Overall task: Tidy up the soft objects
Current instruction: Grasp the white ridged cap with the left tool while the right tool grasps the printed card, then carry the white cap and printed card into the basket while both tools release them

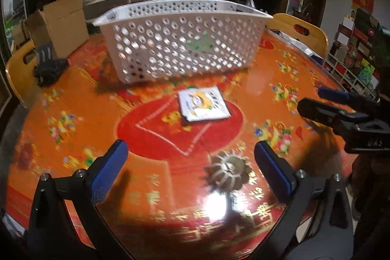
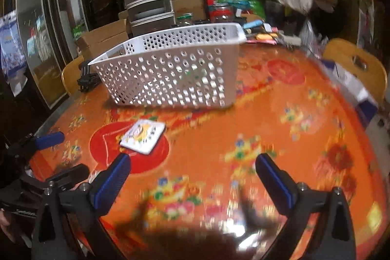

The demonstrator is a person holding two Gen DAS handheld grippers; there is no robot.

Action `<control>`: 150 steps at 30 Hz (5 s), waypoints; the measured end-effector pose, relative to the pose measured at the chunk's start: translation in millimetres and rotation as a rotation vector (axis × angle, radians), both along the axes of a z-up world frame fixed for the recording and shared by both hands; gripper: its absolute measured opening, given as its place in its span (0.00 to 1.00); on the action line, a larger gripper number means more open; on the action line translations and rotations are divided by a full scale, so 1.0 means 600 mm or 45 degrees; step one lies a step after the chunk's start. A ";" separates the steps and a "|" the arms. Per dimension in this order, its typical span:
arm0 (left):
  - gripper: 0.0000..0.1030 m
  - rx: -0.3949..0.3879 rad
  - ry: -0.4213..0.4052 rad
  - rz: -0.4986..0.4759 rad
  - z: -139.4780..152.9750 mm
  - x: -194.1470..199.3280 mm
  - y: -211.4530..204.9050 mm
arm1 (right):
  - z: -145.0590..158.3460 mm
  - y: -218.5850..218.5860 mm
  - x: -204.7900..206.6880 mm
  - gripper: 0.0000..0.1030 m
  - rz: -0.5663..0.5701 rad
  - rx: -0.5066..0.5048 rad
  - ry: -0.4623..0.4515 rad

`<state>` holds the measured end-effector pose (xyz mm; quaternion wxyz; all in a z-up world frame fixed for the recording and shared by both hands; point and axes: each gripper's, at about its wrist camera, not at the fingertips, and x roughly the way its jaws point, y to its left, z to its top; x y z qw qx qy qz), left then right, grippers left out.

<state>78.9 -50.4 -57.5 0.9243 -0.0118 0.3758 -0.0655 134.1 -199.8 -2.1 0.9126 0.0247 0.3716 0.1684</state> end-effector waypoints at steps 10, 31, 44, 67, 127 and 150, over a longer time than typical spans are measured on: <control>0.96 -0.027 -0.003 -0.018 -0.042 0.010 -0.022 | -0.011 0.018 -0.011 0.90 0.026 0.015 -0.006; 0.41 -0.074 -0.029 0.148 -0.048 0.019 0.117 | -0.057 0.185 0.084 0.88 0.172 -0.138 0.144; 0.41 -0.118 -0.031 0.187 -0.050 0.010 0.157 | -0.079 0.238 0.135 0.62 0.161 -0.305 0.185; 0.41 -0.112 -0.024 0.175 -0.052 0.017 0.149 | -0.037 0.220 0.076 0.10 0.264 -0.199 0.076; 0.41 0.015 0.101 0.078 0.227 0.429 0.093 | 0.151 0.118 0.312 0.10 0.161 -0.272 0.070; 0.77 -0.042 0.212 0.101 0.140 0.490 0.108 | 0.089 0.141 0.370 0.39 0.169 -0.305 0.176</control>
